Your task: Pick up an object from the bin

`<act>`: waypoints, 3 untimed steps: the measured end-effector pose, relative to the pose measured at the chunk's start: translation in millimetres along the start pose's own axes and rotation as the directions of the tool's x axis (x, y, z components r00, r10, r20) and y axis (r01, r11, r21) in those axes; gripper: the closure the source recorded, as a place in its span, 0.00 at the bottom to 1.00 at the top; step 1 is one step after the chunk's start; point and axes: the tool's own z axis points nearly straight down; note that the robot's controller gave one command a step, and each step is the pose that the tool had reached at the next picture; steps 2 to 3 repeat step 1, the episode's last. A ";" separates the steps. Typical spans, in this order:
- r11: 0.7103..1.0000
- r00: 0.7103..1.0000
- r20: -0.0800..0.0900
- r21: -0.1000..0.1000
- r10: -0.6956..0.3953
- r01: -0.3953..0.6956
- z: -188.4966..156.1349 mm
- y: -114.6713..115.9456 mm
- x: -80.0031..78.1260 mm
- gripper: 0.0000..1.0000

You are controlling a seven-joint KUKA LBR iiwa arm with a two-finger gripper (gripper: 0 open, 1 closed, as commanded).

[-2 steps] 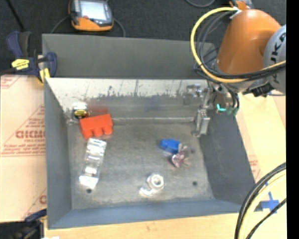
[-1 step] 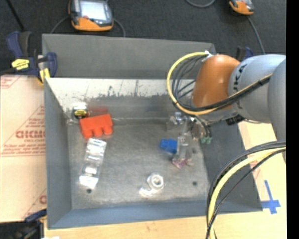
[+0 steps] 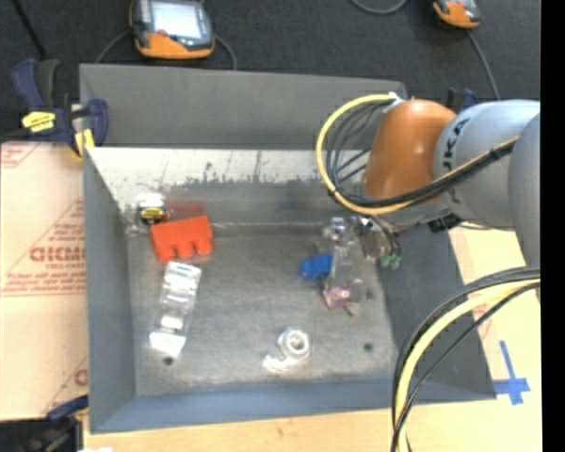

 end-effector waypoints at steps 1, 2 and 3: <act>1.000 1.000 0.007 0.002 0.000 0.000 -144.3 -25.2 -4.1 1.00; 1.000 1.000 0.007 0.002 0.000 0.000 -144.3 -25.2 -4.1 1.00; 1.000 1.000 0.007 0.002 0.000 0.000 -144.3 -25.2 -4.1 1.00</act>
Offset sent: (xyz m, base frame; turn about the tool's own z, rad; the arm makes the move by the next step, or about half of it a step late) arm 0.0001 -0.0224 0.1376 -0.0030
